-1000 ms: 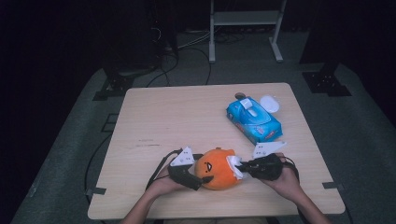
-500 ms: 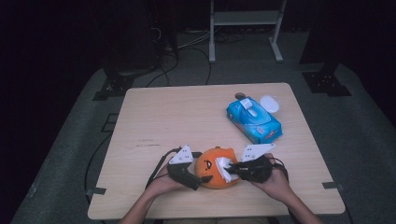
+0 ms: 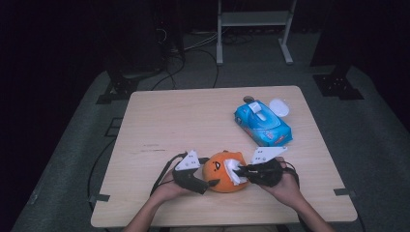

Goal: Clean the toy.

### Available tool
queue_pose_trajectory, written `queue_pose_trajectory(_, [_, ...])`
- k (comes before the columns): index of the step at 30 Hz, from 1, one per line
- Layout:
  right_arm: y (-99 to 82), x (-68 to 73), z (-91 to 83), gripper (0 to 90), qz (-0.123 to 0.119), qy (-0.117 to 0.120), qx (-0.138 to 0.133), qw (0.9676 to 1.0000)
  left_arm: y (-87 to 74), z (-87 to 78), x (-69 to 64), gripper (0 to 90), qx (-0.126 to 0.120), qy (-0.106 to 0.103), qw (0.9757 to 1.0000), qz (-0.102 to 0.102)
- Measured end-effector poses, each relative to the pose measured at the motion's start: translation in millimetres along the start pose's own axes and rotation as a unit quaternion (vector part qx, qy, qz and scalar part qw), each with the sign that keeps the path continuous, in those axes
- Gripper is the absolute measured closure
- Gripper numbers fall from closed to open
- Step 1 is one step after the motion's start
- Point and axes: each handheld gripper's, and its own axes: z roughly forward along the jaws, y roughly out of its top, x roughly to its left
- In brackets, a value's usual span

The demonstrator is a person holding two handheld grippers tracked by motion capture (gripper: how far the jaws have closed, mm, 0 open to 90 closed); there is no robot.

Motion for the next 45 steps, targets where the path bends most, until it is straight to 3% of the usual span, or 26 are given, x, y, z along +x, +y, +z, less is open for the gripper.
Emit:
queue_pose_trajectory(5, [-10.4, -5.6, -5.3, 85.0, 0.015, -0.005, 0.004, 0.9999, 1.8, 2.1, 0.4, 19.2, 0.001, 0.002, 1.0, 0.001])
queue_pose_trajectory(10, [-1.5, 10.2, -0.1, 84.9, -0.007, 0.009, 0.0, 0.9999, 1.7, 4.0, 5.2, 21.1, 0.002, 0.007, 0.9997, -0.021])
queue_pose_trajectory(11, [-1.5, 10.2, -0.1, 84.9, -0.007, 0.009, 0.0, 0.9999, 1.7, 4.0, 5.2, 21.3, 0.002, 0.007, 0.9997, -0.021])
queue_pose_trajectory(12, [1.7, 14.6, 3.3, 84.9, -0.024, -0.004, 0.009, 0.9997, 0.6, 3.0, 5.6, 21.5, 0.003, 0.009, 0.9997, -0.024])
queue_pose_trajectory(21, [-16.8, -4.6, -11.9, 85.0, 0.005, -0.031, 0.018, 0.9993, 0.9, 3.1, 5.5, 21.8, 0.001, 0.012, 0.9995, -0.029])
queue_pose_trajectory(25, [-15.9, -2.7, -11.9, 85.0, 0.008, -0.03, 0.014, 0.9994, 2.0, 4.4, 5.3, 21.7, 0.002, 0.016, 0.9995, -0.028])
queue_pose_trajectory(26, [-9.5, 4.0, -8.3, 85.0, 0.005, -0.013, 0.005, 0.9999, 1.8, 5.4, 6.1, 21.7, -0.001, 0.016, 0.9992, -0.036])
queue_pose_trajectory(29, [-4.1, 11.4, -1.4, 84.8, -0.011, -0.003, 0.008, 0.9999, 1.9, 5.4, 7.2, 21.7, 0.0, 0.015, 0.9993, -0.035])
queue_pose_trajectory(31, [-2.3, 14.7, 1.6, 84.9, -0.023, -0.01, 0.014, 0.9996, 1.1, 4.5, 8.0, 21.8, 0.0, 0.013, 0.9993, -0.036])
queue_pose_trajectory(33, [-4.0, 10.3, -2.0, 84.9, -0.021, -0.013, 0.014, 0.9996, 0.4, 3.8, 8.7, 21.8, -0.001, 0.012, 0.9991, -0.041])
queue_pose_trajectory(34, [-9.1, 4.2, -7.6, 84.9, -0.017, -0.035, 0.02, 0.999, 0.2, 3.5, 9.7, 21.8, -0.003, 0.01, 0.999, -0.043])
queue_pose_trajectory(35, [-9.1, 4.2, -7.6, 84.9, -0.017, -0.035, 0.02, 0.999, 0.2, 3.5, 9.7, 21.8, -0.003, 0.01, 0.999, -0.043])
queue_pose_trajectory(36, [-17.0, -3.1, -13.4, 84.9, -0.002, -0.042, 0.022, 0.9989, 0.9, 4.1, 8.9, 21.8, -0.004, 0.011, 0.999, -0.042])
queue_pose_trajectory(39, [-19.1, -1.7, -15.1, 84.9, -0.004, -0.047, 0.025, 0.9986, 2.5, 4.5, 7.9, 21.8, -0.001, 0.013, 0.9993, -0.035])
queue_pose_trajectory(41, [-15.3, 3.5, -12.9, 84.9, -0.009, -0.042, 0.021, 0.9988, 2.9, 5.6, 8.0, 21.7, -0.001, 0.017, 0.999, -0.041])
queue_pose_trajectory(45, [-5.0, 17.1, 0.2, 84.7, -0.027, -0.009, 0.018, 0.9995, 3.7, 6.4, 7.4, 21.6, 0.001, 0.019, 0.9991, -0.038])
